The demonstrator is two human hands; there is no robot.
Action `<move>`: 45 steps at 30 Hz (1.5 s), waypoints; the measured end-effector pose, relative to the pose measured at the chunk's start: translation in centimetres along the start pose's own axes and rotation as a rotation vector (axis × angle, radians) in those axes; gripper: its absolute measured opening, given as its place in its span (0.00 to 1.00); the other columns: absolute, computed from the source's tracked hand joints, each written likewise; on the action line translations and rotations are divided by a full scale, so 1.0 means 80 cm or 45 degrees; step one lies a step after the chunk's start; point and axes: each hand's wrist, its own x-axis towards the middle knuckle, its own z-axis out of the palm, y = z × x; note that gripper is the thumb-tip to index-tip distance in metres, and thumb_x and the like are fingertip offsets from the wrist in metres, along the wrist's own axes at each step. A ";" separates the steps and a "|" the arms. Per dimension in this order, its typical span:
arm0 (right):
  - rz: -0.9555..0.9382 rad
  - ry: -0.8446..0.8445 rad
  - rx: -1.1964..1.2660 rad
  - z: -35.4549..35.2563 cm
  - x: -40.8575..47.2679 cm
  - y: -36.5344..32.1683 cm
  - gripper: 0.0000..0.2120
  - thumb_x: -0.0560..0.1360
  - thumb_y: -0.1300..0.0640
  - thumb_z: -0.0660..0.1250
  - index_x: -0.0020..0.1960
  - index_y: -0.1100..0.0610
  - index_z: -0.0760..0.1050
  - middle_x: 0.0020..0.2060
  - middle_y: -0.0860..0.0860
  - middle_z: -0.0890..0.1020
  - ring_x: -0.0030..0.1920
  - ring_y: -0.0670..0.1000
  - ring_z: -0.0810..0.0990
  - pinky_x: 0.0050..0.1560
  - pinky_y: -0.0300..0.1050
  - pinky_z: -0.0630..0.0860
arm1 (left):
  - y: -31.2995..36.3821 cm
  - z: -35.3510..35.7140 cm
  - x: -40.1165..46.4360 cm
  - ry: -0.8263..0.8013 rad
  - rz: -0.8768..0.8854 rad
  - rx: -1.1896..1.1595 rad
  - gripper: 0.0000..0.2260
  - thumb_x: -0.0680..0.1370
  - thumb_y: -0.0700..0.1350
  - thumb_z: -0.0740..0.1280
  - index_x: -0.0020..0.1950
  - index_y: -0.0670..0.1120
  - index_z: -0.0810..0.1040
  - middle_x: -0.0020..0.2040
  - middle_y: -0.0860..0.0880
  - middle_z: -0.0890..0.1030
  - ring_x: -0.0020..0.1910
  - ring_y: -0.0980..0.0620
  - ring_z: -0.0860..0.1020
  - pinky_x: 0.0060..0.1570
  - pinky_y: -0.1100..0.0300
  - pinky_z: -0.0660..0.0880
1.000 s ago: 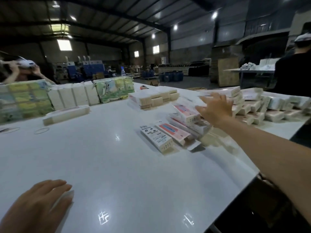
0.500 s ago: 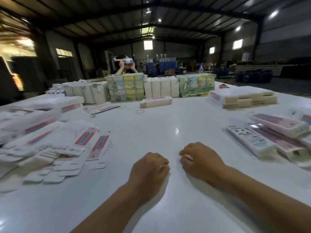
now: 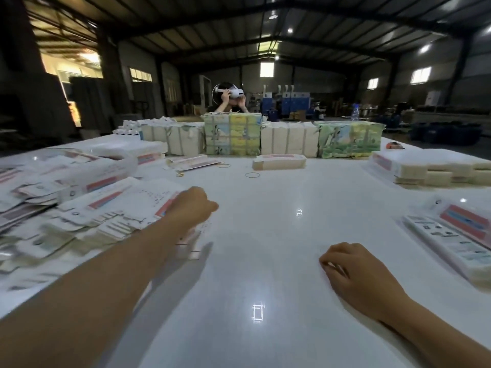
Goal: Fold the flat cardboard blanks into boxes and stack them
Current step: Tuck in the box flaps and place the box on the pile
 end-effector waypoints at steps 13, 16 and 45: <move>0.007 0.042 0.087 -0.001 -0.002 -0.001 0.07 0.72 0.60 0.70 0.44 0.48 0.82 0.44 0.36 0.76 0.47 0.46 0.74 0.45 0.43 0.69 | -0.126 -0.032 0.090 0.071 -0.502 0.407 0.44 0.62 0.64 0.75 0.67 0.42 0.64 0.68 0.40 0.65 0.68 0.40 0.61 0.62 0.44 0.64; 0.024 0.053 0.073 0.001 0.000 0.000 0.06 0.73 0.60 0.69 0.46 0.49 0.82 0.44 0.38 0.76 0.48 0.46 0.73 0.46 0.42 0.68 | -0.120 -0.023 0.079 0.219 -0.455 0.477 0.38 0.66 0.60 0.75 0.67 0.42 0.63 0.65 0.40 0.68 0.65 0.41 0.64 0.61 0.43 0.65; 0.474 -0.131 2.130 -0.049 -0.006 0.002 0.16 0.75 0.51 0.64 0.52 0.63 0.78 0.41 0.59 0.83 0.43 0.58 0.83 0.30 0.46 0.80 | 0.033 0.049 -0.105 -0.559 0.283 -0.756 0.05 0.78 0.41 0.65 0.45 0.47 0.79 0.40 0.49 0.84 0.39 0.47 0.84 0.40 0.51 0.80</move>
